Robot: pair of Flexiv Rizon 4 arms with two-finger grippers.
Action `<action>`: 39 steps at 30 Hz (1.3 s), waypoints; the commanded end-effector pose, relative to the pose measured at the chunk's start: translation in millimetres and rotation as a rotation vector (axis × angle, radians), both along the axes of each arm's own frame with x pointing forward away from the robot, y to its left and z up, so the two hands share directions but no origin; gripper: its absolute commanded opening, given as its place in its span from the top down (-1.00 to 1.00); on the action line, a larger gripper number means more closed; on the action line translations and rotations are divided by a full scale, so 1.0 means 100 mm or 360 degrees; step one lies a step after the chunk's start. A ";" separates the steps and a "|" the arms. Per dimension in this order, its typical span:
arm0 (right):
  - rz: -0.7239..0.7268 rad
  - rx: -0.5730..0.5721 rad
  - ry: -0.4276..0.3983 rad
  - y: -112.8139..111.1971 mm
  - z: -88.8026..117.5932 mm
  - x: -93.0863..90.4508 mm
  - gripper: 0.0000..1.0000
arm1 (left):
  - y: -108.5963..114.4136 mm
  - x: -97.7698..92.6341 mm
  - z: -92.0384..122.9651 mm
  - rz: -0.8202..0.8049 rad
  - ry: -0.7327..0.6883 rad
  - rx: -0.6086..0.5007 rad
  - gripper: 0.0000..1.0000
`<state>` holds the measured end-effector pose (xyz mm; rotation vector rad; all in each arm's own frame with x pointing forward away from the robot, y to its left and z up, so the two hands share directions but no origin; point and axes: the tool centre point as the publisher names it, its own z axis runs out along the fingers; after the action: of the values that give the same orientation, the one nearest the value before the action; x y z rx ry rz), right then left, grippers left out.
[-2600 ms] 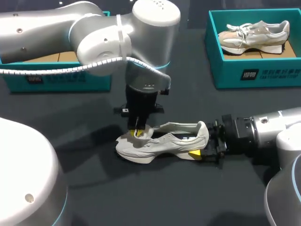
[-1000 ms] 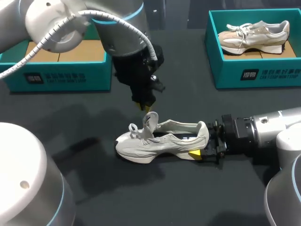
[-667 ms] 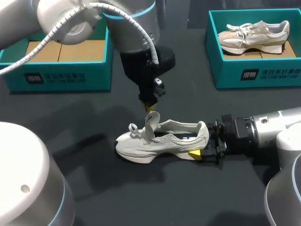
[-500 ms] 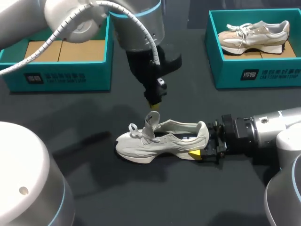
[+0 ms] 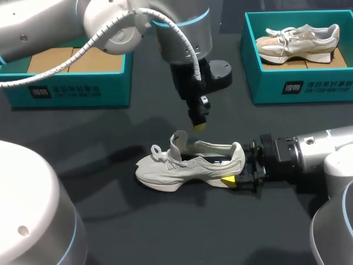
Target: Take the shoe out of the shoebox, open the shoe tongue, remove and reinsert the insole, then place the shoe into the shoebox
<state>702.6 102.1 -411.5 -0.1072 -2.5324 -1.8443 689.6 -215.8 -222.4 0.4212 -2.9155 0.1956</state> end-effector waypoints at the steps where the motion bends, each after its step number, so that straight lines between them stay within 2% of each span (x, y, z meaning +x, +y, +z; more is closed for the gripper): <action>1: -0.0003 -0.0005 0.0000 0.03 -0.01 0.00 1.00 | -0.08 0.01 -0.15 -0.0056 -0.0042 0.0049 1.00; 8: -0.0003 -0.0005 0.0000 0.03 -0.01 0.00 1.00 | -0.16 0.00 -0.52 -0.0185 0.0058 0.0098 1.00; 20: -0.0003 -0.0005 0.0000 0.03 -0.01 0.00 1.00 | -0.16 0.00 -0.52 -0.0185 0.0058 0.0098 1.00; 22: -0.0003 -0.0005 0.0000 0.03 -0.01 0.00 1.00 | -0.21 -0.01 -0.67 -0.0201 0.0008 0.0130 1.00; 27: -0.0003 -0.0005 0.0000 0.03 -0.01 0.00 1.00 | -0.22 0.01 -0.94 -0.0244 0.0090 0.0140 1.00; 35: -0.0003 -0.0005 0.0000 0.03 -0.01 0.00 1.00 | -0.23 0.08 -1.18 -0.0230 0.0133 0.0164 1.00; 39: -0.0003 -0.0005 0.0000 0.03 -0.01 0.00 1.00 | -0.16 0.01 -1.27 -0.0288 0.0180 0.0157 1.00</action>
<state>702.5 102.2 -411.4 -0.1072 -2.5323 -1.8443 690.6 -231.1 -342.1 0.1886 -2.8562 -0.0003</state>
